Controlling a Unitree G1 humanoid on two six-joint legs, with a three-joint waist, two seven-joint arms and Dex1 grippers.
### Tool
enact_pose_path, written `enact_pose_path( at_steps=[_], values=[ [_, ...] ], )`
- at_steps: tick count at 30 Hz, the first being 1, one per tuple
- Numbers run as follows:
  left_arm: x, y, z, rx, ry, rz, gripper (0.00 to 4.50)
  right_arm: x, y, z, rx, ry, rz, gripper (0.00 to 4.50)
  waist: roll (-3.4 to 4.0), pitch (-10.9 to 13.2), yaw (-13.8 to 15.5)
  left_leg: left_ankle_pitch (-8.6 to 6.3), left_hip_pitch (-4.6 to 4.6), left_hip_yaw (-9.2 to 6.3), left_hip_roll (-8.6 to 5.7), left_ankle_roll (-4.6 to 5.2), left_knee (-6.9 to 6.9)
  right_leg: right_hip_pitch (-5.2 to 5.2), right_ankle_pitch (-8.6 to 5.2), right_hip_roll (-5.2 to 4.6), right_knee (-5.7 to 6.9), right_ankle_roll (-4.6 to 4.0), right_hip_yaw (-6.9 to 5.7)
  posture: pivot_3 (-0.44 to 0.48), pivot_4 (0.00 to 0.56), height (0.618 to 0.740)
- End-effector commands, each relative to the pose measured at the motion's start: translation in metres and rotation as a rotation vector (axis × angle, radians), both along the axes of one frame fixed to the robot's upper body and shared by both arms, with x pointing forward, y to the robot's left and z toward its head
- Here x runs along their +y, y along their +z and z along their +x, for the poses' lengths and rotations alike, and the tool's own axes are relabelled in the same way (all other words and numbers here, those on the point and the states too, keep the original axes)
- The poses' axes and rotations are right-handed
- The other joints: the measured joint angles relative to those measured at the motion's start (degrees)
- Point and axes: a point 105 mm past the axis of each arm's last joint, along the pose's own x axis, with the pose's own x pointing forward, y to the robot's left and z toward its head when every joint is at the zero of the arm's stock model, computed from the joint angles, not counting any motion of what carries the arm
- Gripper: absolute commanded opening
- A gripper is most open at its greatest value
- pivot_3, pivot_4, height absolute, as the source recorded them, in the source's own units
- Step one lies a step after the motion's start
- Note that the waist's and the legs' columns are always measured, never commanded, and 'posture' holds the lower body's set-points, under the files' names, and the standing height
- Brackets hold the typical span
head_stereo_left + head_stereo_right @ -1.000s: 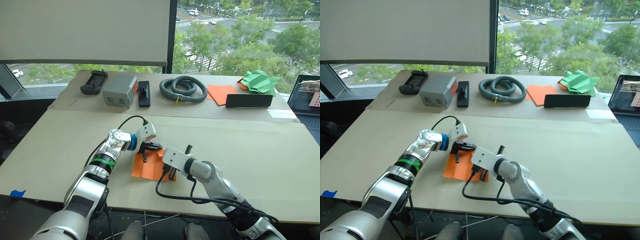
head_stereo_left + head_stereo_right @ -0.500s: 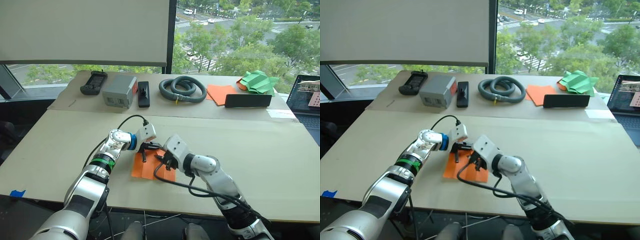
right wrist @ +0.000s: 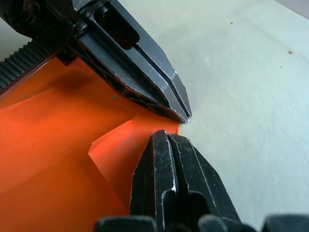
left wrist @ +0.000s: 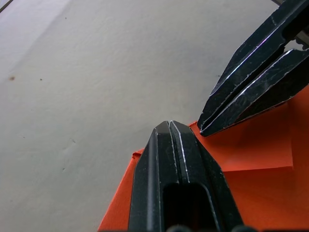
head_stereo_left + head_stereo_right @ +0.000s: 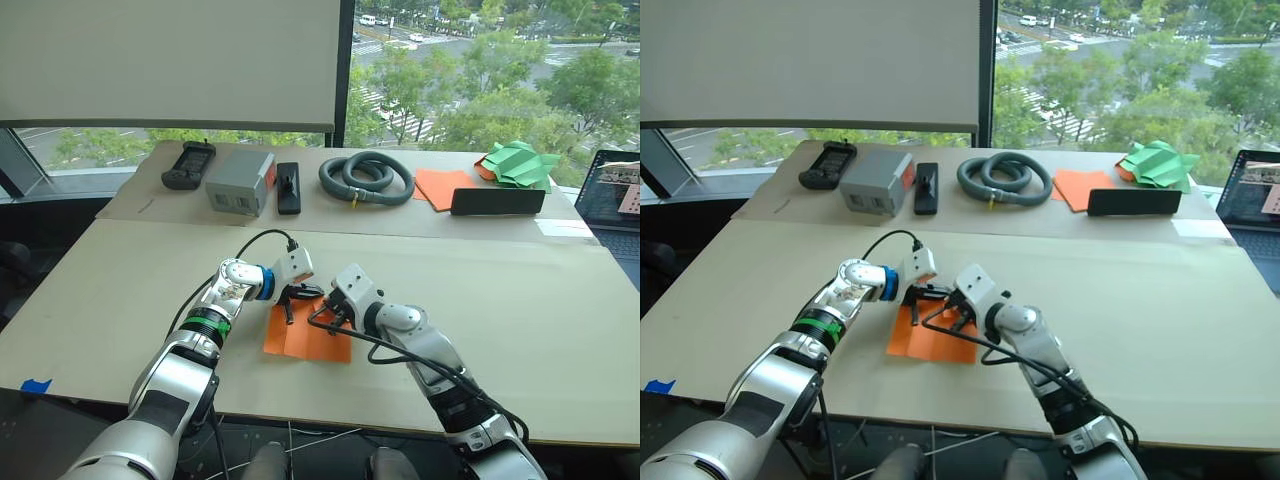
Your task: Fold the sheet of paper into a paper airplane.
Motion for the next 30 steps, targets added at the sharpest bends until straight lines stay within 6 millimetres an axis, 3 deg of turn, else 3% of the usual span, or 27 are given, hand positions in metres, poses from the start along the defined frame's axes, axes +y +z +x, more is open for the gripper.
enact_pose_path(
  at_steps=[1,9,16,30],
  values=[
    [0.005,-0.016,-0.005,0.034,0.005,0.057,0.00,0.005,0.006,0.004,-0.035,0.009,0.005,0.04,0.00,0.00,-0.01,0.00,0.00,0.00,0.00,0.00,0.00,0.00,0.00,0.00,0.00,0.00,0.00,0.000,0.150,0.702],
    [0.004,-0.014,-0.004,0.026,0.001,0.060,0.00,0.001,-0.015,0.008,0.042,-0.034,-0.050,0.04,0.05,-0.05,-0.21,0.00,0.07,-0.01,0.00,0.00,0.00,0.01,0.00,0.00,0.02,0.00,0.00,0.000,0.150,0.702],
    [0.003,-0.014,-0.005,0.024,-0.008,0.061,0.00,-0.009,-0.041,-0.005,0.160,-0.042,-0.081,0.04,0.23,-0.24,-0.46,0.00,0.10,-0.02,0.00,-0.01,0.01,0.05,0.00,0.00,0.03,0.00,0.00,0.000,0.150,0.702],
    [0.003,-0.017,-0.007,0.026,-0.024,0.080,0.00,-0.030,-0.057,-0.029,0.240,-0.079,-0.109,0.04,0.28,-0.54,0.12,-0.02,0.07,0.00,-0.01,-0.02,0.07,0.12,-0.10,0.00,-0.02,0.01,0.00,0.000,0.150,0.702]
  ],
)
